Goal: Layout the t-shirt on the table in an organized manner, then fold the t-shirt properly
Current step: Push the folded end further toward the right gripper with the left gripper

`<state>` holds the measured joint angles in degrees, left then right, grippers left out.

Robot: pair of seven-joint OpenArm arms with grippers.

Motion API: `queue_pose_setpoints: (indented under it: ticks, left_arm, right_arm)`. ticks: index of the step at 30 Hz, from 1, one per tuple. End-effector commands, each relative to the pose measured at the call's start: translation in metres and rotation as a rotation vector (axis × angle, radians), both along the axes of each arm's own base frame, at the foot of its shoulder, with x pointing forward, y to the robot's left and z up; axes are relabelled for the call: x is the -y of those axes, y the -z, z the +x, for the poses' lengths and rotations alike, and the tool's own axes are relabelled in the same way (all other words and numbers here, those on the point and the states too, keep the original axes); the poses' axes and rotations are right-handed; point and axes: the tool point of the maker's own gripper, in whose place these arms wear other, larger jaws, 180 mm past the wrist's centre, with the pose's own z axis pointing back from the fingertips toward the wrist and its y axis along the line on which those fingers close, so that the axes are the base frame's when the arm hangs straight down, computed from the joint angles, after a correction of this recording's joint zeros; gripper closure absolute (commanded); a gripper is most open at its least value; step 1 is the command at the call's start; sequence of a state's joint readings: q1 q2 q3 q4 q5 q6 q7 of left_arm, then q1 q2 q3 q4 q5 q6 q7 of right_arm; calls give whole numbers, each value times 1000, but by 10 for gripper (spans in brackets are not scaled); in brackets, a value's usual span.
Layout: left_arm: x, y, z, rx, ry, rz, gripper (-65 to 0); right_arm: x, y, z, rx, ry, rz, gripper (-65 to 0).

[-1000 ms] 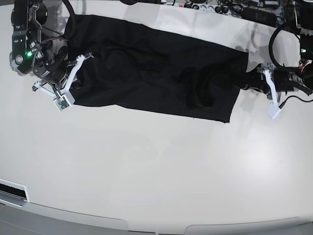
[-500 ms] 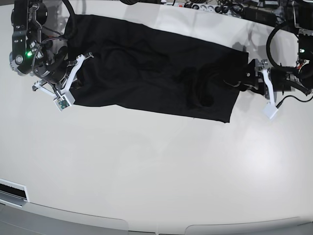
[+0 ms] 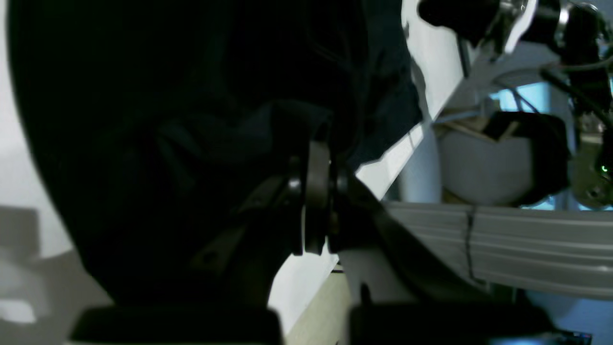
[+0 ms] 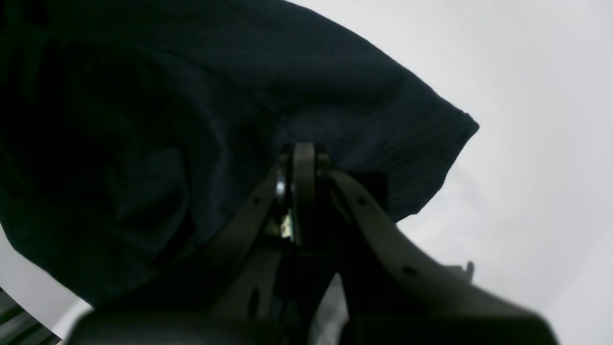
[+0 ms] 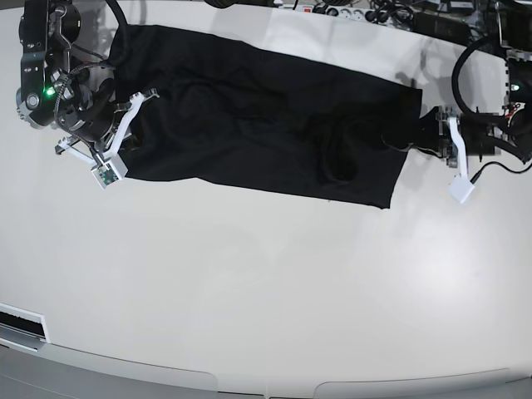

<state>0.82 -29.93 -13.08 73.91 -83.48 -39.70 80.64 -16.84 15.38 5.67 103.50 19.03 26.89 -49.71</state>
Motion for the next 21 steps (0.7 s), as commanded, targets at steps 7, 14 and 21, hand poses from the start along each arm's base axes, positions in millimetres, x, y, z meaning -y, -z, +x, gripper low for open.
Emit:
queue_pose_setpoints:
  ticks: [7, 14, 21]
  left_arm:
    - [9, -14, 6, 50, 31, -18, 0]
    - [31, -1, -12, -7, 122, -25, 0]
    - [56, -6, -25, 10, 230, -33, 0]
  right_arm:
    - [0, -10, 9, 43, -1, 7, 0]
    - [0, -11, 9, 43, -1, 6, 0]
    - [0, -11, 9, 43, -1, 6, 0]
